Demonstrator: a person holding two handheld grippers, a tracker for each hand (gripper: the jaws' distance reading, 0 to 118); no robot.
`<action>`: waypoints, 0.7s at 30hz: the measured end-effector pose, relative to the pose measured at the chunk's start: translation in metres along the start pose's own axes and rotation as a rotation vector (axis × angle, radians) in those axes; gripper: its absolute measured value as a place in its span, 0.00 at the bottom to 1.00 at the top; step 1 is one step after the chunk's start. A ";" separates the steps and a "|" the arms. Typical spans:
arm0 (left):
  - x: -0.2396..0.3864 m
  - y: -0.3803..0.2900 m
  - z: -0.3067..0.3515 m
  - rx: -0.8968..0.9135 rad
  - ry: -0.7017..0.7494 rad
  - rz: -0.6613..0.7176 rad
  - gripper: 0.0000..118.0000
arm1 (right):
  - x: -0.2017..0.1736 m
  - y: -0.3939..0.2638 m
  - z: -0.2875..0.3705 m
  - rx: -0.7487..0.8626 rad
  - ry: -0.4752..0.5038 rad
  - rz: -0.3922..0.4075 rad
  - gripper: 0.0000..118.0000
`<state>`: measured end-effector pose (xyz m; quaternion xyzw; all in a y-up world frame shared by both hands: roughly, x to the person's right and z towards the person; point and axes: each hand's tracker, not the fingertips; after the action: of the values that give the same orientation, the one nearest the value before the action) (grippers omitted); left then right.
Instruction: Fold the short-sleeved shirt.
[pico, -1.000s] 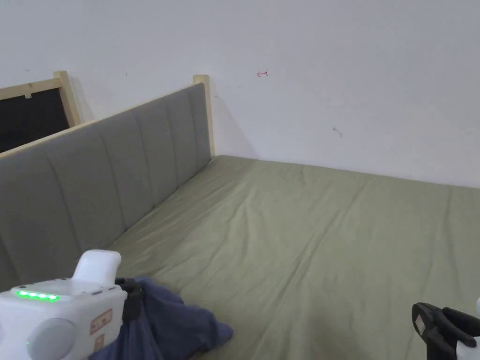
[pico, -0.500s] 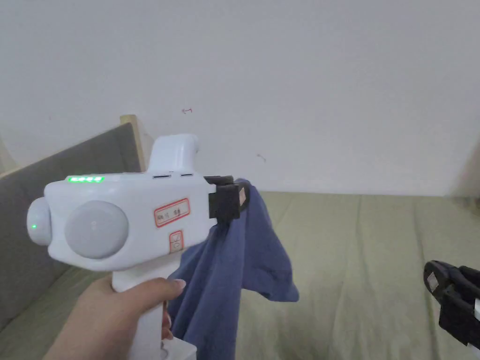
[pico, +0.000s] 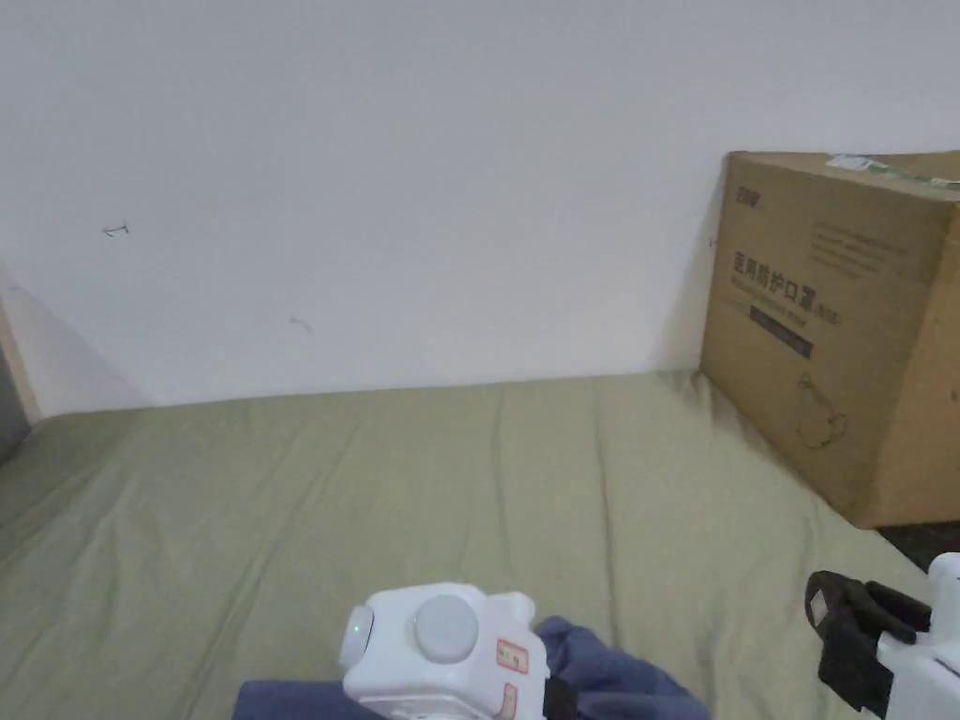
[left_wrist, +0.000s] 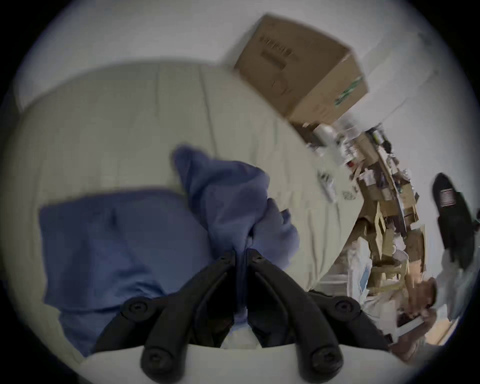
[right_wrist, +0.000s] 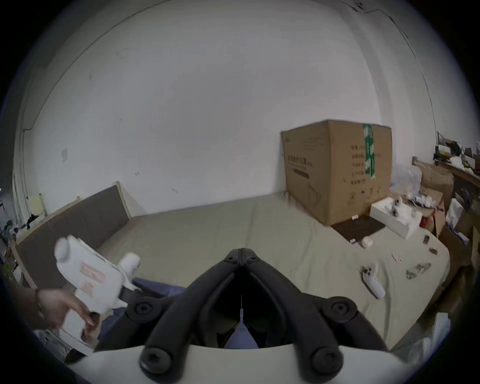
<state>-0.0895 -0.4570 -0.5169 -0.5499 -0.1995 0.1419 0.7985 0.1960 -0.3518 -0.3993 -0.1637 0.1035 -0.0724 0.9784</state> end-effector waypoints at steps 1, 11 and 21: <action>-0.005 -0.007 -0.009 -0.031 0.016 0.008 0.06 | 0.002 -0.003 -0.002 -0.006 0.006 -0.009 0.00; -0.032 -0.024 0.059 0.215 0.013 0.049 0.86 | -0.005 -0.013 -0.014 -0.052 0.026 -0.043 0.00; -0.032 -0.119 0.196 0.834 0.375 -0.153 0.02 | -0.037 -0.020 -0.012 -0.015 0.056 0.007 0.00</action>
<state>-0.2103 -0.3524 -0.3485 -0.1815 -0.0173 0.0488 0.9820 0.1558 -0.3681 -0.3967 -0.1686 0.1320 -0.0725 0.9741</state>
